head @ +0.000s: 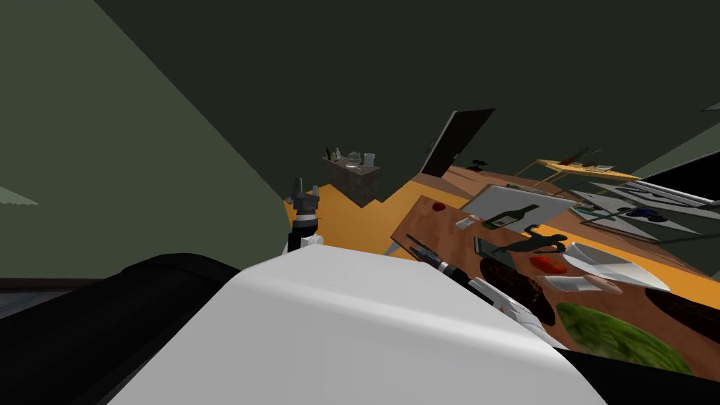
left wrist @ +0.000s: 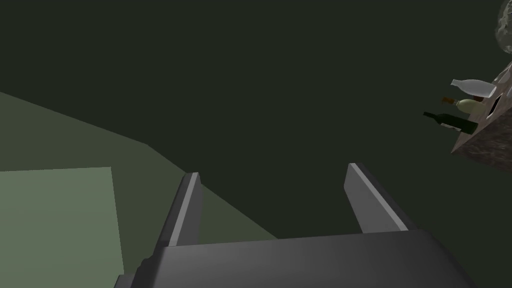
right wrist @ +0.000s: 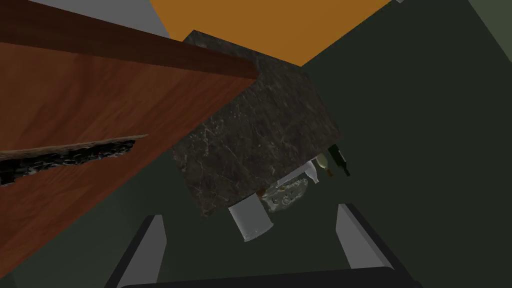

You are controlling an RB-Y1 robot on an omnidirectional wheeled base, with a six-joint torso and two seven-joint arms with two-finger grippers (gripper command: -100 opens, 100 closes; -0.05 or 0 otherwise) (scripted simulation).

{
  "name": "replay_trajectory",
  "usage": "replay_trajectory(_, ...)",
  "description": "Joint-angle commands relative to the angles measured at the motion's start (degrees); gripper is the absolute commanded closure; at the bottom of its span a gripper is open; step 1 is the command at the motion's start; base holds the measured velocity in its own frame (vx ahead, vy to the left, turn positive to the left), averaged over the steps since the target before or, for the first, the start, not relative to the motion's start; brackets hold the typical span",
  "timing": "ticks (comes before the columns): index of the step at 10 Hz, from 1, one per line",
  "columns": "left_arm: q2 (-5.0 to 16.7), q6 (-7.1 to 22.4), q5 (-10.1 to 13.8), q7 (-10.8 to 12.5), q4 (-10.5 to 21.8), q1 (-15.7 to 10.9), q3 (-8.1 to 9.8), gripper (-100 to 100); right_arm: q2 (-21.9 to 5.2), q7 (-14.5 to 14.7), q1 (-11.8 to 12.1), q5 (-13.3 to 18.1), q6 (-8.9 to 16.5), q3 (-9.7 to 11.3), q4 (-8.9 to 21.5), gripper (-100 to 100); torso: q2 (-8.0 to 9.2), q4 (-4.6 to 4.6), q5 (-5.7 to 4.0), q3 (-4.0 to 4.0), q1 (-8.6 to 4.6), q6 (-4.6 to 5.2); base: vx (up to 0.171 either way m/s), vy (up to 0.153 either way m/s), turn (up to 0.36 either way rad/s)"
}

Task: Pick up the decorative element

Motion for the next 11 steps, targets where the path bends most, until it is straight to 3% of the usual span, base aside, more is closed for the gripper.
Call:
replay_trajectory(1, 0.0, 0.0, 0.0, 0.0, 0.0, 0.0, 0.00, 0, -2.9, 0.6, -0.9, 2.7, 0.7, 2.7, 2.9, -100, 0.00, 0.00, 0.00, 0.00, 0.00, 0.00, 0.069, 0.065, 0.291)
replay_trajectory(4, 0.0, 0.0, 0.0, 0.0, 0.0, 0.0, 0.00, 0, -5.0, 0.9, -1.4, 4.5, 1.2, 4.5, 5.8, -100, -0.01, 0.00, 0.00, 0.00, 0.00, 0.00, 0.053, 0.031, 0.115)
replay_trajectory(8, 0.0, 0.0, 0.0, 0.0, 0.0, 0.0, 0.00, 0, -11.1, 2.1, -2.9, 11.9, 3.6, 12.0, 13.6, -100, -0.17, -0.04, 0.00, -0.10, 0.01, -0.02, 0.089, 0.036, 0.263)
replay_trajectory(9, 0.0, 0.0, 0.0, 0.0, 0.0, 0.0, 0.00, 0, -11.1, 2.1, -2.9, 11.9, 3.6, 12.0, 12.7, -100, -0.22, -0.05, 0.01, -0.13, 0.03, -0.01, 0.074, 0.012, 0.072)
replay_trajectory(10, 0.0, 0.0, 0.0, 0.0, 0.0, 0.0, 0.01, 0, -12.2, 2.4, -3.2, 13.7, 4.3, 13.9, 14.9, -100, -0.09, -0.03, -0.03, -0.07, -0.03, 0.06, 0.054, 0.013, 0.117)
replay_trajectory(11, 0.0, 0.0, 0.0, 0.0, 0.0, 0.0, 0.01, 0, -12.2, 2.4, -3.2, 13.7, 4.3, 13.9, 15.1, -100, -0.01, -0.01, -0.02, -0.01, -0.05, 0.03, 0.038, 0.003, 0.084)
